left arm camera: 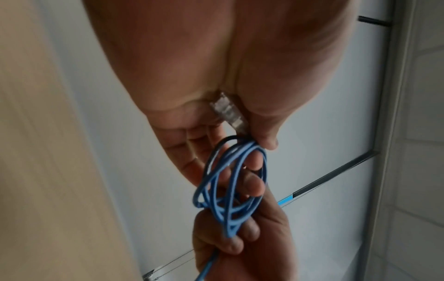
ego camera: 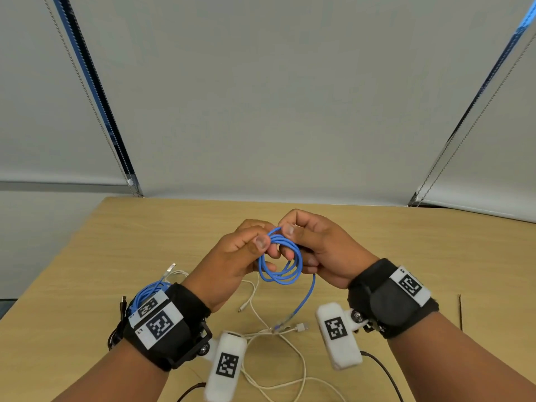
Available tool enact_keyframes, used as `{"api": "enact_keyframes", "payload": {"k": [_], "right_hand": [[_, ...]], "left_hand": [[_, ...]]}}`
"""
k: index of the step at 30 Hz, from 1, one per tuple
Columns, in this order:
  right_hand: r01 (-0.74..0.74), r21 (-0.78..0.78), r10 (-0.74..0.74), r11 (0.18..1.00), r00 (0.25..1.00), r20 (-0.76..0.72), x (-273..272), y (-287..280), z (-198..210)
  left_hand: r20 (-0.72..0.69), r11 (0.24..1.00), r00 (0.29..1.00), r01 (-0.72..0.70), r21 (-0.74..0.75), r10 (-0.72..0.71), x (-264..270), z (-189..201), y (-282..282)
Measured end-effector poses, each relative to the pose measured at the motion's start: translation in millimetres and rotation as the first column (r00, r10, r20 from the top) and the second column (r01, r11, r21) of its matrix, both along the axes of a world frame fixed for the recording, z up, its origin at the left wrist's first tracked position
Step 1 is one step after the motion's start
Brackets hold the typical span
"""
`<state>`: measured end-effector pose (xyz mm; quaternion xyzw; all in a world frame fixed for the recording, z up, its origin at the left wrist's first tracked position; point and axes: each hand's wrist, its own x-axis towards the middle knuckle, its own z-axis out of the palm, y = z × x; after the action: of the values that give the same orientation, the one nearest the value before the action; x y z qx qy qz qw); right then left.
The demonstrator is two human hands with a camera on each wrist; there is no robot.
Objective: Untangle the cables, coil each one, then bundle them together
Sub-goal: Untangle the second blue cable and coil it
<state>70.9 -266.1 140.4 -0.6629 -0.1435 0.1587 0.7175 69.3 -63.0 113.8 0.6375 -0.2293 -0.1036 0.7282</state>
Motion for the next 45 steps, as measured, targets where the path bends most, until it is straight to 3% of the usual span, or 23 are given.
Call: {"api": "enact_keyframes", "payload": {"k": [8,10,13,15,19,22,27,29,32,35,37,40,45], "right_hand": [[0.021,0.143,0.000,0.989,0.989,-0.145,3,1,-10],[0.039,0.108,-0.019,0.993,0.983,-0.185,4,3,-11],[0.102,-0.066,-0.113,0.993,0.974,-0.196,5,6,-12],[0.185,-0.212,-0.212,0.960,0.970,-0.115,5,11,-11],[0.465,-0.360,-0.372,0.809,0.879,0.299,2,20,-7],[0.480,-0.454,-0.260,0.750,0.846,0.466,-4,29,-4],[0.364,-0.736,-0.009,0.571,0.899,0.438,-6,39,-13],[0.339,-0.725,-0.027,0.600,0.914,0.405,-6,40,-13],[0.293,-0.645,-0.123,0.705,0.947,0.295,-2,39,-12],[0.254,-0.445,-0.236,0.859,0.967,0.098,-1,38,-14],[0.213,-0.362,-0.241,0.908,0.970,-0.031,-2,37,-16],[0.194,-0.317,-0.228,0.929,0.971,-0.076,-3,38,-17],[0.337,-0.434,-0.310,0.836,0.941,0.134,-3,44,-18]], "left_hand": [[-0.016,0.989,1.000,-0.011,-0.148,0.009,4,3,-2],[-0.037,0.988,0.997,-0.074,-0.137,0.070,7,-1,-1],[-0.050,0.972,0.974,-0.223,-0.069,0.220,10,-7,0],[-0.094,0.956,0.955,-0.288,-0.048,0.283,13,-9,0],[-0.113,0.919,0.914,-0.394,-0.016,0.389,19,-13,1],[-0.143,0.884,0.874,-0.468,0.005,0.464,23,-17,1],[-0.138,0.890,0.881,-0.455,0.011,0.452,16,-18,-7],[-0.092,0.896,0.891,-0.444,0.016,0.444,13,-20,-7],[-0.078,0.903,0.900,-0.430,0.006,0.430,11,-24,-5],[0.013,0.901,0.902,-0.431,0.061,0.431,10,-25,-5],[0.096,0.873,0.883,-0.468,0.139,0.459,15,-28,-4],[0.055,0.873,0.885,-0.464,0.149,0.462,20,-29,0],[-0.013,0.893,0.896,-0.442,0.083,0.444,19,-26,1]]}}
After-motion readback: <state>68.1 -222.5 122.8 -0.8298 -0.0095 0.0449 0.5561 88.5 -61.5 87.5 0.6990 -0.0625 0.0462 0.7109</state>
